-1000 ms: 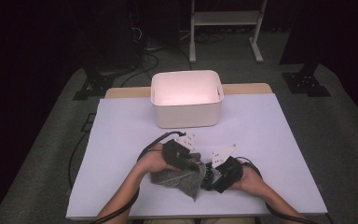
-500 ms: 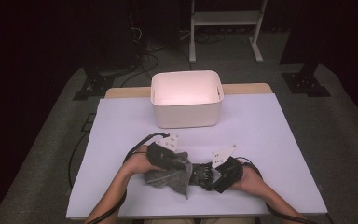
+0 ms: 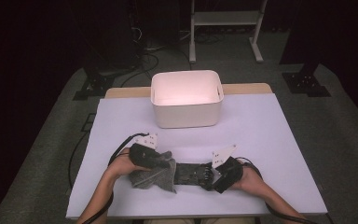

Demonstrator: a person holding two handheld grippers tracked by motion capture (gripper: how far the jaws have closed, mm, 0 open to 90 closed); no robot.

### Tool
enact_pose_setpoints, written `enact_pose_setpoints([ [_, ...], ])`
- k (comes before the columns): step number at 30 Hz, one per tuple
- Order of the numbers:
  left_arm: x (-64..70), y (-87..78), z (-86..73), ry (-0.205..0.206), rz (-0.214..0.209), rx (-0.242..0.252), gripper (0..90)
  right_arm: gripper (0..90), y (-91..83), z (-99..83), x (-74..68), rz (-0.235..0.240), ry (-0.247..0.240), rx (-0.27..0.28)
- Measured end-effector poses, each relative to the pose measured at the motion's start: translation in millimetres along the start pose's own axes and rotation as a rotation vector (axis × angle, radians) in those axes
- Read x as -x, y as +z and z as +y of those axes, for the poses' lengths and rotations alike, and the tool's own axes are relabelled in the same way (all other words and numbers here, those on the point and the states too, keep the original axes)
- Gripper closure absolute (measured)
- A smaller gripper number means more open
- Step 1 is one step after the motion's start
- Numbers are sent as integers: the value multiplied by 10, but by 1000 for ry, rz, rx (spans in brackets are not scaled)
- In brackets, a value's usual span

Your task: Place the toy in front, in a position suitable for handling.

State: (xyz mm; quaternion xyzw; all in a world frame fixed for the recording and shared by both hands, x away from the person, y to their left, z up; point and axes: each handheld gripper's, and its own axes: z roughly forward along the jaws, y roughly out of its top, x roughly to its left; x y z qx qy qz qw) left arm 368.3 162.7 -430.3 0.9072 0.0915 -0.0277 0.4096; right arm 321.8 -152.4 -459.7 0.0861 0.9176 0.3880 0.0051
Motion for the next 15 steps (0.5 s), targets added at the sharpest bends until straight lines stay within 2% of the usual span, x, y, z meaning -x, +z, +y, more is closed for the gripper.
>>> enact_pose_setpoints([
  [6, 0, 31, 42, 3, -18, 24, 769, 230, 0, 3, 4, 1, -3, -1],
  [15, 36, 267, 314, 52, -64, 20, 769, 230, 3, 3, 2, -2, -5, 0],
])
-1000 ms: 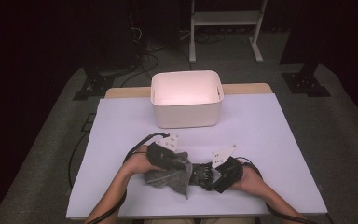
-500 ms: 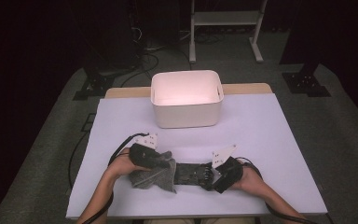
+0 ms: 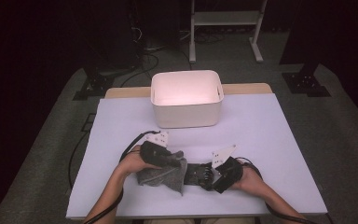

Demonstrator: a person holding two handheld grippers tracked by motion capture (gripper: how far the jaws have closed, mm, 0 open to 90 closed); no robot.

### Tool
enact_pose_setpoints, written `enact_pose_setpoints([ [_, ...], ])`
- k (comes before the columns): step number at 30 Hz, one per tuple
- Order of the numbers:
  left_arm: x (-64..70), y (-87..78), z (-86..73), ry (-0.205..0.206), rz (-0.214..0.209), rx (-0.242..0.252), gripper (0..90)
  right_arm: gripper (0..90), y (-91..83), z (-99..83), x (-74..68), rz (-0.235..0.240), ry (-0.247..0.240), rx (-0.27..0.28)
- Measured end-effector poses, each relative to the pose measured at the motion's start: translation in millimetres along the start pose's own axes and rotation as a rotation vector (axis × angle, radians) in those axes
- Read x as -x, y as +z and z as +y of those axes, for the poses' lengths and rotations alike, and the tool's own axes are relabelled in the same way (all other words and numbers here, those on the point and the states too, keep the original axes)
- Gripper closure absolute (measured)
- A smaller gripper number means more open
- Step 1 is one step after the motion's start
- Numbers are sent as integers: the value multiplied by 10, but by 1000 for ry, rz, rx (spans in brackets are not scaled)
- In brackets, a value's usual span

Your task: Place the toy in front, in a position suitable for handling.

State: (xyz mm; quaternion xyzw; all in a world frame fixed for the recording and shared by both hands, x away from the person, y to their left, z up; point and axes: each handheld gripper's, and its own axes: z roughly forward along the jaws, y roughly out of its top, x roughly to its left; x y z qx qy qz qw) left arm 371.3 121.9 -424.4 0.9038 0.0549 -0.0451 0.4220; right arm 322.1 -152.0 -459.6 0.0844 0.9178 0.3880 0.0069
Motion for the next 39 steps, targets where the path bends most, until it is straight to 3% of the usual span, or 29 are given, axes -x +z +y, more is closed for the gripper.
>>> enact_pose_setpoints([
  [5, 9, 8, 8, 8, 3, -16, 769, 230, 1, -2, -1, -1, -3, 1],
  [9, 46, -106, -115, -11, 27, -17, 768, 230, 0, -2, -4, -3, -3, 1],
  [18, 189, -291, -364, -36, 34, -9, 768, 231, 1, -1, -11, -7, -3, -2],
  [33, 306, -198, -229, 25, -17, -26, 768, 230, 2, 0, -18, -11, -4, -4],
  [39, 254, -260, -297, -2, -8, -23, 768, 231, 3, 0, -21, -13, -5, -4],
])
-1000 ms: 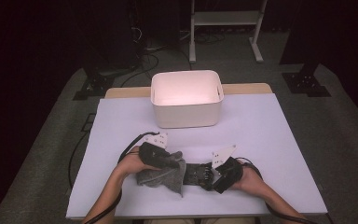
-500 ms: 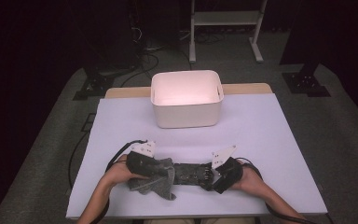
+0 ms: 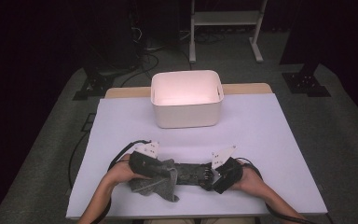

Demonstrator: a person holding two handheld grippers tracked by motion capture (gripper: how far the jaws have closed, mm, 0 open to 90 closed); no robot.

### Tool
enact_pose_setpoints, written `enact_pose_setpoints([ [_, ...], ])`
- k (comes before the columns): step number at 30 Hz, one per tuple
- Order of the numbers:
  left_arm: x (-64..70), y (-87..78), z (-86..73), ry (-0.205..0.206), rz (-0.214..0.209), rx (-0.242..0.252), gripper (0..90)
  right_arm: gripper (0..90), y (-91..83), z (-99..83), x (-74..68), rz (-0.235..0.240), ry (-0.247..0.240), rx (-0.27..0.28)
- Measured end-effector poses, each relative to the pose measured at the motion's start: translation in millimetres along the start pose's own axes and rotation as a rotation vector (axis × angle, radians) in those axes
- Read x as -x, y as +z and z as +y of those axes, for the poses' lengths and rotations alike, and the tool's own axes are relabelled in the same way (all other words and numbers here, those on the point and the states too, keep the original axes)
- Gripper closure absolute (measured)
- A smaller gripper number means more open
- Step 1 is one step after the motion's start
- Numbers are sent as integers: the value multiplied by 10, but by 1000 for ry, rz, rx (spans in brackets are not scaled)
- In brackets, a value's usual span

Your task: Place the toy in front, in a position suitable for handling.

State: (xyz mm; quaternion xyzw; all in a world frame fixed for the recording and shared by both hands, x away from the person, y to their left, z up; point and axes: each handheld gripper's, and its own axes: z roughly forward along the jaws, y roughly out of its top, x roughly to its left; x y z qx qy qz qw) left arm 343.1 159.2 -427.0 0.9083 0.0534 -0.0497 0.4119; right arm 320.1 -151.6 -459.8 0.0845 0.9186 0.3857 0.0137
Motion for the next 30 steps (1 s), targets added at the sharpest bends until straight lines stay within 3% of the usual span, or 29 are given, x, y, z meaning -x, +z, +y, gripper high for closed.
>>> enact_pose_setpoints([
  [6, 11, -74, -116, -23, 0, 17, 768, 231, 0, 1, 1, 1, -1, -2],
  [16, 33, 32, 10, 14, -36, 19, 768, 231, 1, 2, -1, -1, 0, -2],
  [22, 28, 146, 184, 44, -59, 21, 769, 231, 2, 0, -1, -1, 0, -1],
  [30, 48, 471, 564, 125, -120, -6, 769, 231, 3, -2, 0, -1, 0, 2],
])
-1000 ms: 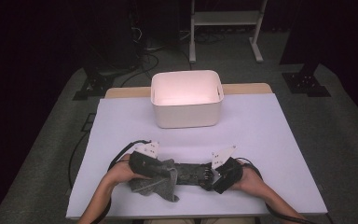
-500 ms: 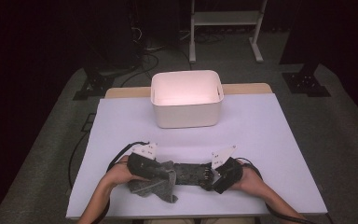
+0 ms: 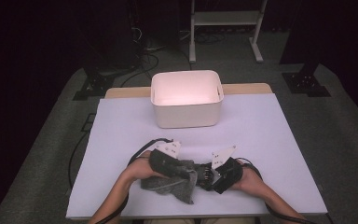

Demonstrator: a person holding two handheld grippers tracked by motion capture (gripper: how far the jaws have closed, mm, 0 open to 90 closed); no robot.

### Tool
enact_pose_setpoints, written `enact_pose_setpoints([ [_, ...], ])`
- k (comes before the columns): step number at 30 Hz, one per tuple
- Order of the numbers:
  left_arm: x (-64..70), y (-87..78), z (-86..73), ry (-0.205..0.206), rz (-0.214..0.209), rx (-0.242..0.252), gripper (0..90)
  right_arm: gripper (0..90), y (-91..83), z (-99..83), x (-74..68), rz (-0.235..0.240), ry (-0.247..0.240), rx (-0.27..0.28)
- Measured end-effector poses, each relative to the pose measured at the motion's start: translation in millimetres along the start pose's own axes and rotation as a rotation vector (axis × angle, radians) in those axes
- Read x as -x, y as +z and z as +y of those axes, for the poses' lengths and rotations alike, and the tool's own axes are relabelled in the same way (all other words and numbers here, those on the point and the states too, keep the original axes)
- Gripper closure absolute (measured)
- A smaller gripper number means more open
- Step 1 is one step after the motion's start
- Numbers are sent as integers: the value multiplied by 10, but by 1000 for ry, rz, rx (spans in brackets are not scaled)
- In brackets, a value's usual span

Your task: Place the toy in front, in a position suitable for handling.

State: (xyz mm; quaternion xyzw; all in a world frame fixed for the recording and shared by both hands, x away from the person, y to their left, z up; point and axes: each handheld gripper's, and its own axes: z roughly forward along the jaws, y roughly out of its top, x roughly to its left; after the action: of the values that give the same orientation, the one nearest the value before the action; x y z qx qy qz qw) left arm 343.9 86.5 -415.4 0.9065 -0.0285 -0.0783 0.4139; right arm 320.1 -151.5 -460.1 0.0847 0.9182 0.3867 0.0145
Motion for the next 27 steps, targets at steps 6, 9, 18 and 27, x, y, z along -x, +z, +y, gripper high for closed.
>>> enact_pose_setpoints([
  [6, -36, 218, 271, 49, -33, -31, 769, 231, 0, -2, 1, 0, 1, 2],
  [9, -62, 305, 366, 66, -47, -39, 769, 231, 0, -4, 0, 0, 4, 4],
  [18, -125, 402, 431, 59, -54, -22, 768, 231, -3, -13, 0, 5, 15, 10],
  [27, -178, 284, 319, 38, -23, -22, 769, 231, -3, -18, 6, 5, 14, 16],
])
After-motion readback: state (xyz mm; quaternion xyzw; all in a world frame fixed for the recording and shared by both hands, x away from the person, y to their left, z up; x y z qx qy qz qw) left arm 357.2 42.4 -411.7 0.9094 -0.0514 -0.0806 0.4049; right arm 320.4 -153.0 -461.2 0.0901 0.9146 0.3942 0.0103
